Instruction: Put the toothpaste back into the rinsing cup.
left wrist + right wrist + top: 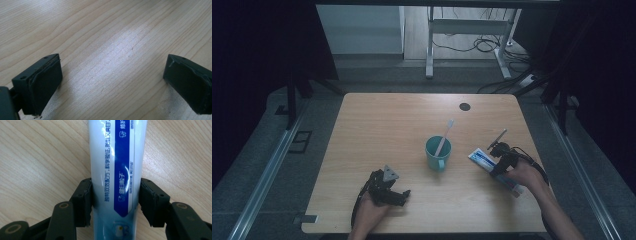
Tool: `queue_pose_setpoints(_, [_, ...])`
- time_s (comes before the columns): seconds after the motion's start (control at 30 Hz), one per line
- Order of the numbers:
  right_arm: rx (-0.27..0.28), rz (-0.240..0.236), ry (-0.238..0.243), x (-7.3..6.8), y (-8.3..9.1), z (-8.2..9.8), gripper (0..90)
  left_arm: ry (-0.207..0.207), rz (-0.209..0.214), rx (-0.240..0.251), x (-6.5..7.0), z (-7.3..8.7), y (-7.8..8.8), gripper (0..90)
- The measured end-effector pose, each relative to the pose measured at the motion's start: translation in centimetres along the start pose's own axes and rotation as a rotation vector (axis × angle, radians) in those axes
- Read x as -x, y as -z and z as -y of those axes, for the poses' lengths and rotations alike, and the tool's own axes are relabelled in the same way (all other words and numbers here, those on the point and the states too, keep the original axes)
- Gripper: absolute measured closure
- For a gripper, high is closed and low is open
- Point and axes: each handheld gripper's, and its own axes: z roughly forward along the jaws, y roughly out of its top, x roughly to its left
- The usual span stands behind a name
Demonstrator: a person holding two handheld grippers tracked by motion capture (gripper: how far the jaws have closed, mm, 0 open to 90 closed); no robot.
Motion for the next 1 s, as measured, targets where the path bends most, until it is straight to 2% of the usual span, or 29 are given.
queue_pose_setpoints(0.17, [-0.027, 0.001, 0.002, 0.0, -0.1, -0.4, 48.0, 0.0, 0.0, 0.0, 0.0, 0.0, 0.0, 2.4])
queue_pose_setpoints(0.33, [-0.042, 0.002, -0.018, 0.1, 0.0, -0.6, 52.1, 0.0, 0.0, 0.0, 0.0, 0.0, 0.0, 2.3])
queue_pose_setpoints(0.5, [-0.051, 0.01, -0.035, 0.0, 0.5, -0.8, 64.4, 0.0, 0.0, 0.0, 0.0, 0.0, 0.0, 2.3])
queue_pose_setpoints(0.7, [-0.07, 0.019, -0.03, -0.2, 0.9, -1.0, 69.3, -0.003, 0.0, -0.003, 0.0, 0.0, 0.0, 2.3])
queue_pose_setpoints(0.83, [-0.07, 0.014, -0.025, -0.3, 1.0, -1.1, 70.5, -0.003, 0.0, -0.003, 0.0, 0.0, 0.0, 2.3])
queue_pose_setpoints(1.0, [-0.043, 0.007, -0.022, -0.5, 1.6, -1.1, 71.1, -0.003, 0.0, -0.002, 0.0, 0.0, 0.0, 2.3])
